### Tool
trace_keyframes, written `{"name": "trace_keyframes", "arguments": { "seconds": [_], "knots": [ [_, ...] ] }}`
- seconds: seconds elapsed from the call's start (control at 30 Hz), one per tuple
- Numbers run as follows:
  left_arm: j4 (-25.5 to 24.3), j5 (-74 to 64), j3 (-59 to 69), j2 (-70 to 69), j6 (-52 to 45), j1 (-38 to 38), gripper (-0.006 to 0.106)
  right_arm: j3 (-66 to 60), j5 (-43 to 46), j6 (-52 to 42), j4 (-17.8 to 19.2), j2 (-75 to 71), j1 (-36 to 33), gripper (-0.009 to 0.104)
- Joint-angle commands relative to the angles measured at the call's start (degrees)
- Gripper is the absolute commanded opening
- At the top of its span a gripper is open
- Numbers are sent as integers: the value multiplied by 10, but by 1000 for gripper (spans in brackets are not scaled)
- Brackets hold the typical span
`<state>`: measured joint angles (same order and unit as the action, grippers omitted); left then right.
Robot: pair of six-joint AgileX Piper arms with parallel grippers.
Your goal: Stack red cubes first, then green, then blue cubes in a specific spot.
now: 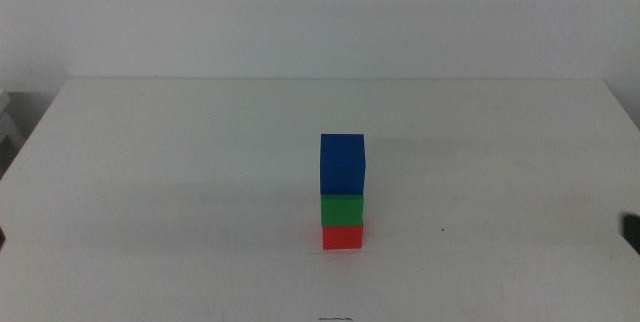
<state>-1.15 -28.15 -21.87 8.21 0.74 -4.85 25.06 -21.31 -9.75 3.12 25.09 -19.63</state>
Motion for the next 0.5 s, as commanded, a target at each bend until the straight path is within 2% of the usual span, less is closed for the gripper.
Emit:
{"name": "trace_keyframes", "arguments": {
  "seconds": [0.0,0.1,0.23,0.47],
  "knots": [
    [0,92,27,-25,3,1,92,-22,46,-5,17,-46,43,92],
    [0,145,80,-68,3,1,92,-70,46,-5,12,-117,94,92],
    [0,186,136,-102,3,1,92,-120,48,-5,-17,-195,154,92],
    [2,198,187,-99,3,1,92,-163,48,-5,-24,-268,188,92]
  ]
}}
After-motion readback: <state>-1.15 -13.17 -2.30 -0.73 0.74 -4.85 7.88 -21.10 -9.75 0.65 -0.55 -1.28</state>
